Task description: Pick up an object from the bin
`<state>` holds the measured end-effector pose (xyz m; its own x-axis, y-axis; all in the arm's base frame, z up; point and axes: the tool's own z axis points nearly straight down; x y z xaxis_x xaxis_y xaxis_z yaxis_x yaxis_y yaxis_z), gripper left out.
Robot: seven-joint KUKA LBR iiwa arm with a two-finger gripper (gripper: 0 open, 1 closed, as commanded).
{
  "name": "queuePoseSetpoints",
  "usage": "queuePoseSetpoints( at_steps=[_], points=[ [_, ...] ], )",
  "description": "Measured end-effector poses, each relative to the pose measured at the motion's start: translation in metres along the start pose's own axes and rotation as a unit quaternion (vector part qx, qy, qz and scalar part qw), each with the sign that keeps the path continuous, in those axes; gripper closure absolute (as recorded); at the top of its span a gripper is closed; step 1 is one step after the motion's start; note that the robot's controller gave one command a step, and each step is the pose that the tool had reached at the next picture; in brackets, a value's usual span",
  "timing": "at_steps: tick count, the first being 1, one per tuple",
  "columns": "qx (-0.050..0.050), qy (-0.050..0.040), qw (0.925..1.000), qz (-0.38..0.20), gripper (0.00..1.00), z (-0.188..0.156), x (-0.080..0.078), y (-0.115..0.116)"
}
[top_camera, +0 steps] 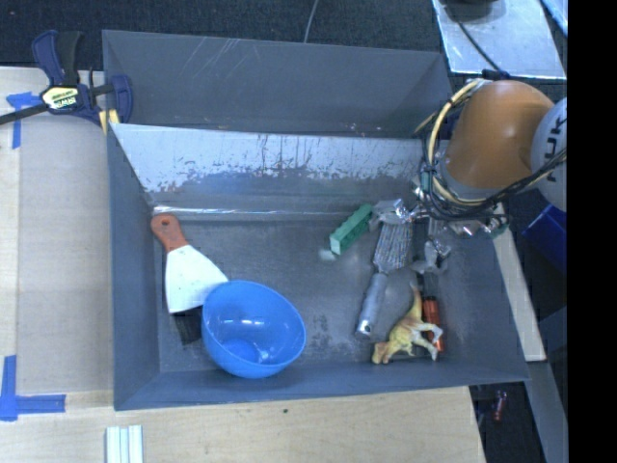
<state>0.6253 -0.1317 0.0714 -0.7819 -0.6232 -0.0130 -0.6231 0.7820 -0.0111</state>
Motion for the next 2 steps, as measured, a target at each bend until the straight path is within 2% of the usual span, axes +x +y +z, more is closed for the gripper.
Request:
queuePoseSetpoints(
  at_steps=[1,2],
  points=[
    [-0.003,0.0037,0.9933,0.116,1.0,-0.0028,-0.0034,0.016],
    [-0.003,0.0037,0.9933,0.116,1.0,-0.0029,-0.0034,0.016]
  ],
)
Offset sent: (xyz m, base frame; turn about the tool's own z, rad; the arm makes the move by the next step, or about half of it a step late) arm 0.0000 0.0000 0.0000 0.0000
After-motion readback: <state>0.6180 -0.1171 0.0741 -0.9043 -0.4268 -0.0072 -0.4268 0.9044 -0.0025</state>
